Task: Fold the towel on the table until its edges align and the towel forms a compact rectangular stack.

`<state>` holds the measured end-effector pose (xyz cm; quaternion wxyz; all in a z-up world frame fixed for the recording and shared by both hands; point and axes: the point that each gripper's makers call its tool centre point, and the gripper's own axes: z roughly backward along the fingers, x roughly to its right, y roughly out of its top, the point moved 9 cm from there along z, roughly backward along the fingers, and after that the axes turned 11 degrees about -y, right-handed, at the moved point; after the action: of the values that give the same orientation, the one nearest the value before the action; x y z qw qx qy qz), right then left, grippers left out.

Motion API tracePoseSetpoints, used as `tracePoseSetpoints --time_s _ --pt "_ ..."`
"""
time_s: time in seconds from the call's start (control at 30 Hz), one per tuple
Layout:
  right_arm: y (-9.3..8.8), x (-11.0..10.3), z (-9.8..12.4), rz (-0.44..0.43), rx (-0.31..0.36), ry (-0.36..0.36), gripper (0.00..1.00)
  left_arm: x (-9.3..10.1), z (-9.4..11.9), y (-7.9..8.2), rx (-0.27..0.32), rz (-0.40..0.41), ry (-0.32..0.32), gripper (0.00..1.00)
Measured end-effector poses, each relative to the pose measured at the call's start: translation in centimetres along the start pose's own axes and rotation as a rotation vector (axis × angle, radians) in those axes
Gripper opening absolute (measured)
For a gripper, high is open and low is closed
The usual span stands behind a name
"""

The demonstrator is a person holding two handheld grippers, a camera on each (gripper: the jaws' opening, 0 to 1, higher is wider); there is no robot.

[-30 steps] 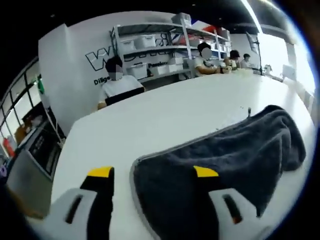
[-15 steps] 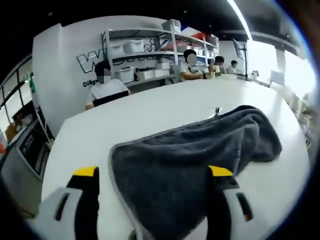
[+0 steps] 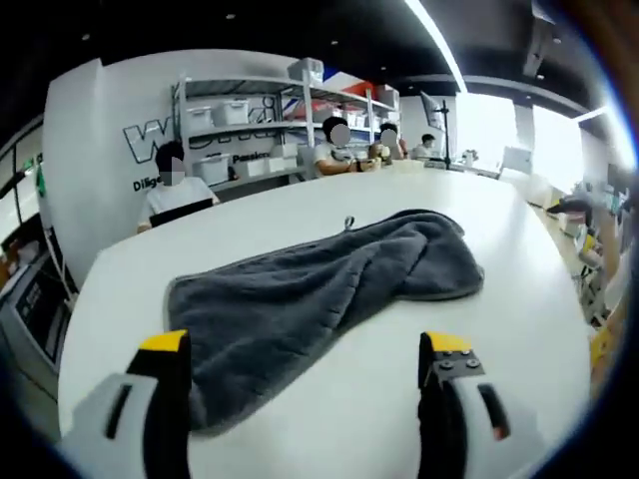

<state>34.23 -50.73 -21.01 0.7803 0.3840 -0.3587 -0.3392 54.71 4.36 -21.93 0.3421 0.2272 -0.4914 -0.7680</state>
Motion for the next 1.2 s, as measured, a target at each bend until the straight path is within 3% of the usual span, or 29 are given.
tracePoseSetpoints --time_s 0.2,0.3,0.37,0.43,0.57,0.7,0.8,1.07,1.2 --pt "-0.4 -0.2 -0.5 -0.009 0.007 0.010 0.99 6.6 3.7 -2.5 0.039 0.057 -0.093 0.99" --pt "-0.6 -0.2 -0.9 -0.015 0.002 0.016 0.99 9.0 5.1 -3.8 0.026 0.093 -0.126 0.99" --pt "-0.6 -0.3 -1.1 -0.015 0.002 0.018 0.99 9.8 5.7 -4.3 0.011 0.078 -0.120 0.99" --pt "-0.6 -0.6 -1.3 -0.009 0.005 0.020 0.99 11.3 7.2 -5.3 -0.069 0.021 -0.092 0.99" --pt "-0.8 -1.1 -1.8 0.002 0.003 0.032 0.99 13.5 9.1 -6.6 -0.113 0.010 -0.064 0.99" --pt "-1.2 -1.3 -2.2 0.013 -0.010 0.028 0.98 15.2 10.8 -7.3 -0.082 0.037 -0.032 0.99" --pt "-1.5 -1.4 -2.5 0.020 -0.015 0.022 0.98 16.0 11.8 -7.4 -0.024 0.051 0.027 0.99" --pt "-1.9 -1.4 -3.2 -0.014 0.008 0.031 0.99 18.0 12.3 -8.3 -0.034 0.048 0.051 0.99" --pt "-1.8 -1.3 -4.2 -0.018 -0.013 0.056 0.99 18.2 12.0 -8.6 -0.036 0.049 0.040 0.99"
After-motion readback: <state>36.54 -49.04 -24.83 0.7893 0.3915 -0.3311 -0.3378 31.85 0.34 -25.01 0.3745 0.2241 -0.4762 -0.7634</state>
